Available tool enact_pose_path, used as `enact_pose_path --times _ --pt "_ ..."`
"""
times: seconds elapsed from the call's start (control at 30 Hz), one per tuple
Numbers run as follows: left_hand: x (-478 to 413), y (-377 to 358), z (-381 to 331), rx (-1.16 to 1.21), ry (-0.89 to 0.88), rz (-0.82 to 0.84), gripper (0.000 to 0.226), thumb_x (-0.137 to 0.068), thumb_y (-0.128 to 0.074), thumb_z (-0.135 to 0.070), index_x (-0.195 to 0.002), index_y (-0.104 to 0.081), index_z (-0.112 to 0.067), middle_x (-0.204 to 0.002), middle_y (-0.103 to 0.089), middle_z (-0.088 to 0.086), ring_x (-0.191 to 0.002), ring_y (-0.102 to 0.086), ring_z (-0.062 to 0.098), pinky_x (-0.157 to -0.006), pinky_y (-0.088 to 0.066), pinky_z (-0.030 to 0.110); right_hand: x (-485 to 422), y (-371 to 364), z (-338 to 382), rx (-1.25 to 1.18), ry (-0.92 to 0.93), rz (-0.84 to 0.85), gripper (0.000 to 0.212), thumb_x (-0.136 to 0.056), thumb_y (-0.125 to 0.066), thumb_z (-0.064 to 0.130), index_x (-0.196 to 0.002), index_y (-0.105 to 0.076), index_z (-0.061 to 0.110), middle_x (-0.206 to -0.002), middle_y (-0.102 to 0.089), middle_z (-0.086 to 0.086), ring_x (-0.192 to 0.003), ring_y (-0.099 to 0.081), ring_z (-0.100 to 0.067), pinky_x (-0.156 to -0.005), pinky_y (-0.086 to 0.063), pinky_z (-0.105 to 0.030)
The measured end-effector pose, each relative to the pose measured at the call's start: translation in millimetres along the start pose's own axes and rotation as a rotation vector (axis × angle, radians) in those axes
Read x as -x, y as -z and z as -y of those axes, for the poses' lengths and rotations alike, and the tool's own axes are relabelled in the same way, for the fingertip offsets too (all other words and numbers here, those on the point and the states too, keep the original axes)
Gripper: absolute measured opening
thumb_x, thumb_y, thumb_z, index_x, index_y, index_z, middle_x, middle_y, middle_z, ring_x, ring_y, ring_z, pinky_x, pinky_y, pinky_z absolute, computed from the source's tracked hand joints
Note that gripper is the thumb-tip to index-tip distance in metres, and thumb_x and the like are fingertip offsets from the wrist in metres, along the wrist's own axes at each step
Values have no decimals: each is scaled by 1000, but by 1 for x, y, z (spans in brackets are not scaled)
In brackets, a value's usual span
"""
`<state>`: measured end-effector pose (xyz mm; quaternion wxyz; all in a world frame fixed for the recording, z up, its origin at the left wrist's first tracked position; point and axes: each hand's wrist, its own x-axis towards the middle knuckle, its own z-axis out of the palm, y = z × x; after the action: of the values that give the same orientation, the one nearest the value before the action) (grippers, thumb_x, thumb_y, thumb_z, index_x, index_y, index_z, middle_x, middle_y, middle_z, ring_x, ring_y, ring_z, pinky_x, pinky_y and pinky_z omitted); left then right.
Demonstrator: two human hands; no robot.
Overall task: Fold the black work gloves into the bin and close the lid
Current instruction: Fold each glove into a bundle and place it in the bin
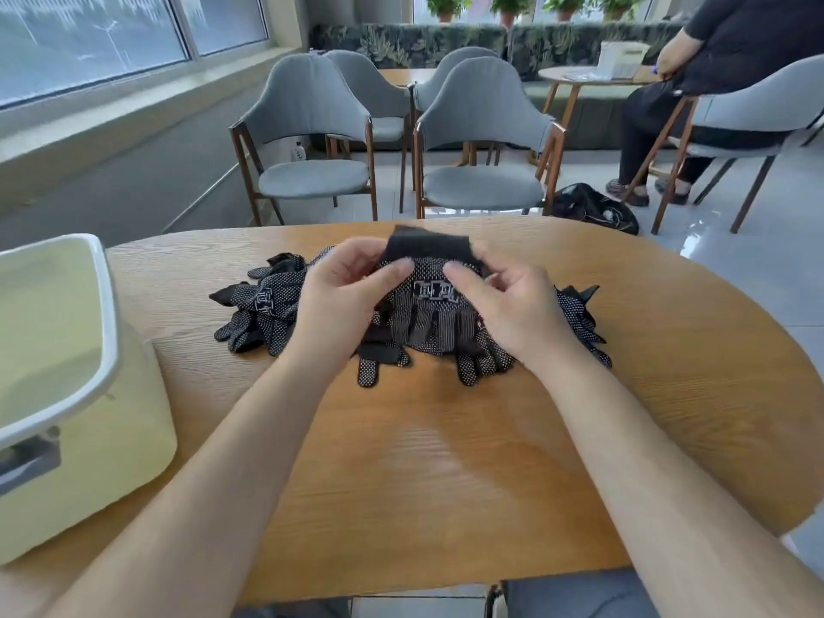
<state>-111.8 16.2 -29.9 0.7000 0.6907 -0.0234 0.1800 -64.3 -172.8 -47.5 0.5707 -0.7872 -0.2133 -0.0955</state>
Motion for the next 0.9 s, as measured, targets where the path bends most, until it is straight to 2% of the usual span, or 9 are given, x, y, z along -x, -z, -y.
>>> enact_pose_path --times 0.1,0.2,0.27,0.37,0.5,0.6,0.73,0.83,0.9 --pt "13 6 -17 -125 -190 47 15 -86 -78 -6 -96 -72 -17 -93 -75 2 -85 -69 15 -77 -59 29 17 11 13 57 178 -37 19 -94 -73 24 -113 -75 23 -102 -68 -8 -74 -49 -8 -71 -43 -22" --pt "50 21 5 -361 -228 178 26 -83 -79 -3 -94 -72 -26 -91 -71 -5 -80 -67 10 -70 -53 24 55 14 -4 166 253 101 15 -88 -78 11 -103 -75 13 -107 -67 1 -106 -60 -13 -93 -49 -28" --pt "78 34 31 -554 -273 359 30 -84 -79 -4 -100 -70 -28 -99 -70 -19 -92 -65 1 -84 -50 24 83 14 -24 234 264 252 17 -84 -81 10 -100 -75 14 -111 -69 10 -116 -60 -13 -102 -47 -31" --pt "100 47 60 -750 -307 540 33 -84 -75 -9 -114 -70 -23 -131 -62 -26 -128 -54 -2 -107 -39 32 108 17 -38 320 244 447 20 -83 -79 12 -99 -78 25 -119 -70 23 -131 -52 0 -113 -37 -25" --pt "109 48 57 -737 -277 574 31 -77 -55 -9 -96 -68 -29 -140 -56 -26 -139 -43 -1 -114 -30 29 116 22 -40 274 138 504 33 -83 -64 1 -88 -78 31 -138 -60 27 -142 -41 4 -118 -29 -19" --pt "115 48 58 -754 -252 605 34 -73 -43 -18 -85 -72 -32 -135 -59 -29 -141 -40 -2 -115 -26 29 119 22 -41 187 65 565 51 -78 -54 -9 -82 -82 32 -140 -58 29 -145 -37 1 -112 -36 -16" --pt "113 42 55 -765 -255 543 21 -93 -50 -32 -89 -71 -32 -120 -65 -30 -133 -47 -4 -111 -29 25 108 21 -37 131 40 414 47 -77 -50 -9 -70 -79 27 -128 -66 25 -134 -50 -3 -100 -41 -10" --pt "95 30 61 -793 -330 397 12 -96 -60 -35 -98 -69 -28 -109 -63 -22 -112 -59 3 -99 -44 33 86 10 -36 266 128 159 33 -85 -59 2 -92 -78 28 -111 -70 21 -116 -59 -4 -99 -44 -20" --pt "70 19 66 -807 -336 236 13 -94 -65 -29 -105 -68 -23 -105 -60 -17 -100 -60 7 -92 -49 34 62 0 -37 426 121 51 25 -90 -62 16 -110 -75 26 -113 -68 17 -112 -55 -6 -99 -45 -26"
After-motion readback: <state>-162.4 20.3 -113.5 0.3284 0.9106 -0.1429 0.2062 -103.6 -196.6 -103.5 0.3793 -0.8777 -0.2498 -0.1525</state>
